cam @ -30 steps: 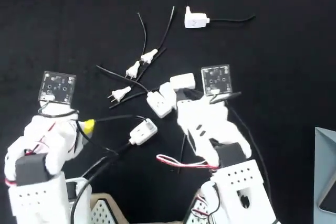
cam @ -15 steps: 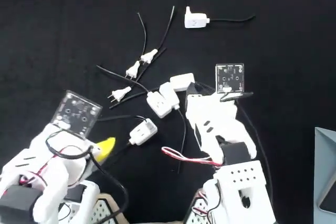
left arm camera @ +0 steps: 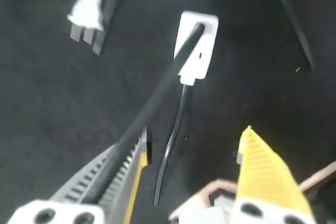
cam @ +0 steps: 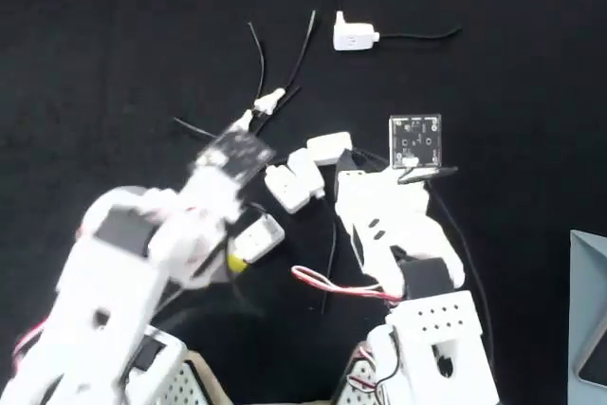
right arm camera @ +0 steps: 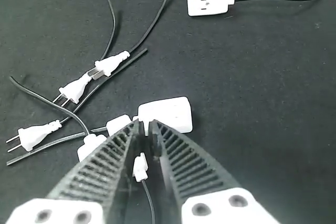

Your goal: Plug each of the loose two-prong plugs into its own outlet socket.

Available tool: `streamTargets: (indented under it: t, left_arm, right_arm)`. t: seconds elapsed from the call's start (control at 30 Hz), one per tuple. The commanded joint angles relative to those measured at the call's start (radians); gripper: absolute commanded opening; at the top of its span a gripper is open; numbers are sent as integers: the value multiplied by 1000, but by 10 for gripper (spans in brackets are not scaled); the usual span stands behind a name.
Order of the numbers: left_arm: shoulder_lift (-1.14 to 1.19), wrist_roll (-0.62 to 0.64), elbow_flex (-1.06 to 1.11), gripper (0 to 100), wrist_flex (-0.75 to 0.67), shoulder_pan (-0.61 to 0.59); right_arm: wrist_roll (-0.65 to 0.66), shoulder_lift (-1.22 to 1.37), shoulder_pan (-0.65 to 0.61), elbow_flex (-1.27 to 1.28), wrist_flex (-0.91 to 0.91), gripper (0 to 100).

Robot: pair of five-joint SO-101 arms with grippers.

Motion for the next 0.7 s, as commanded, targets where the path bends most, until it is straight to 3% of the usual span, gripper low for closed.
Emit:
streamTargets:
  t: [0.0,0.17,0.47,0.67]
  left_arm:
    - [190,2,5,279,-143,13]
    - [310,2,47,279,-269,21]
    - [443,2,269,279,-661,22]
    - [468,2,302,279,-746,24]
  right_arm:
    - [-5,-18,9,-7,-20,14]
    - [-5,-18,9,-7,-20,14]
    - [-5,-18,9,-7,-20,14]
    - [-5,-18,9,-7,-20,14]
